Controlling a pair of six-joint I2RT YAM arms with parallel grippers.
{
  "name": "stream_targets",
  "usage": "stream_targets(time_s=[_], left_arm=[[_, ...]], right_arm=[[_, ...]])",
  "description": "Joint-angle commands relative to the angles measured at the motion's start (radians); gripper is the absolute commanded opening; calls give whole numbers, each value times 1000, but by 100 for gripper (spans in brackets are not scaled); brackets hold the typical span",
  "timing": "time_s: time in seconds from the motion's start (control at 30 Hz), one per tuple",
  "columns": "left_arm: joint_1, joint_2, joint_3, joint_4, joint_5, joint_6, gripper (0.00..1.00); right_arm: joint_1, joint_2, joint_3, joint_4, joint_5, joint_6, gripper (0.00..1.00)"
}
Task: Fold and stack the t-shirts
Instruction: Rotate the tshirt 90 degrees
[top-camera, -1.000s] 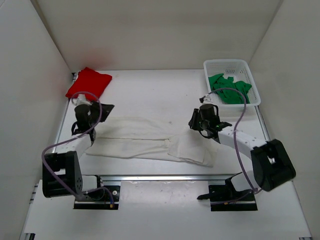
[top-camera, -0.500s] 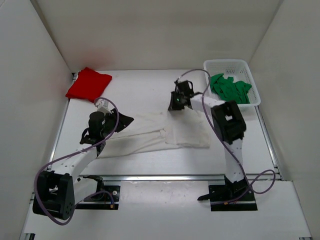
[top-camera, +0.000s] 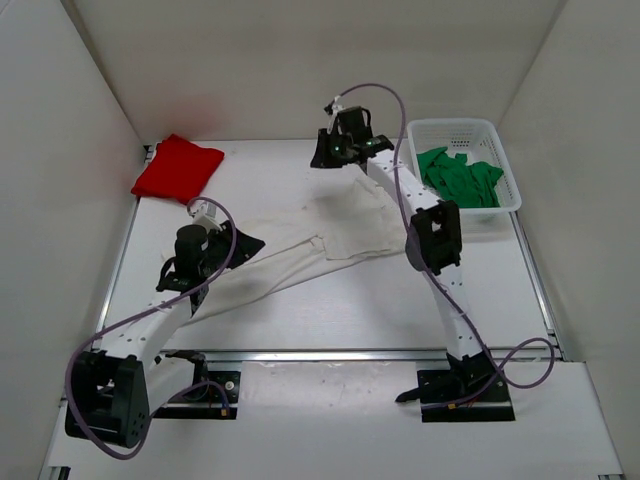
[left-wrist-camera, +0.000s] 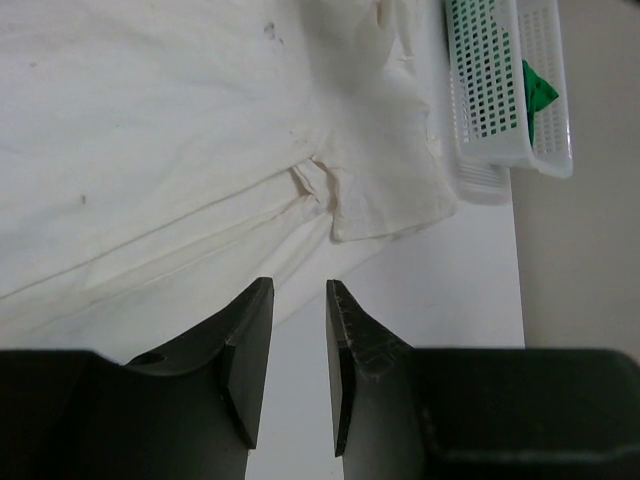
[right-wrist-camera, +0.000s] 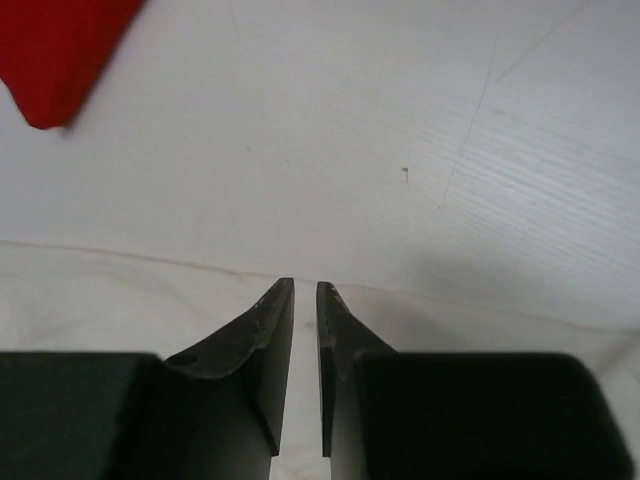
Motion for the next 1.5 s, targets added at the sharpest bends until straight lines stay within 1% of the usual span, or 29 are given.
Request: stream_targets(time_s=[0.0,0.07,0.1,0.13,0.17,0.2,0.23,0.27,0.3,0.4,0.47,0.53,0.6,0.7,0.73,0.83,0.9,0.93,1.0,1.03,1.1,1.13,1.2,1.23,1.3,1.37,1.4,1.43,1.47], left_arm=[[-32,12,31,30,-3,-8,39],[-52,27,31,49,-5,-22,39],[-64,23,28,47,-9,-22,39],[-78,24,22,56,-12,-23,39],[-79,9,17,66,-20,-19,39],[-88,9,13,66,-18,-20,39],[-90,6,5,67,-23,-19,39],[-101,3,5,63,-20,-17,39],[-105,6,6,67,-12,-14,39],[-142,22,16,66,-6,-5,39],[-171,23,8,73,-1,-6,39],[-185,27,-7,90,-4,-13,39],[-191,30,-20,99,-1,-23,39],[-190,30,-23,107,5,-22,39],[-190,29,-24,107,6,-25,39],[-182,29,-24,109,14,-23,39],[-171,26,-18,96,22,-14,39],[-165,26,-9,90,23,-8,39],[-159,15,-3,75,32,-5,40],[-156,13,3,79,32,-6,39],[-159,23,20,72,20,-6,40],[-156,32,31,67,22,0,39],[-156,55,43,64,32,-9,39],[-168,56,54,57,34,-9,40],[-173,59,57,52,29,-12,39],[-176,55,59,55,23,-19,39],[-176,52,62,56,28,-22,40],[-174,50,72,52,34,-23,39],[-171,40,79,44,26,-17,40]], right_arm=[[25,-299,-3,-116,99,-147,14],[37,-419,-198,-114,153,-178,8],[37,-540,-420,-38,170,-173,4],[31,-682,-690,109,170,-138,0],[16,-755,-820,185,161,-120,0],[-1,-880,-1037,296,133,-65,0],[-12,-966,-1197,358,119,-25,0],[-32,-1005,-1304,377,122,-14,0],[-35,-1048,-1346,367,127,-17,1],[-21,-1096,-1488,314,194,-20,0],[-53,-1136,-1614,360,193,18,0],[-79,-1150,-1670,395,165,37,0],[-87,-1139,-1685,411,197,42,0],[-112,-1067,-1685,429,193,54,0],[-116,-1018,-1670,443,184,51,0],[-132,-877,-1583,472,199,51,0],[-142,-741,-1450,451,173,51,0],[-147,-711,-1416,448,173,51,0],[-158,-568,-1229,417,158,37,0],[-159,-537,-1169,405,148,35,0],[-176,-378,-894,330,125,14,0],[-178,-348,-827,272,112,-1,0],[-170,-241,-553,194,113,-23,0],[-162,-228,-457,137,121,-46,0],[-149,-222,-363,65,159,-67,2],[-133,-278,-389,29,176,-89,4],[-121,-350,-463,56,187,-102,5],[-103,-436,-578,107,185,-103,7],[-90,-478,-645,136,178,-100,8]])
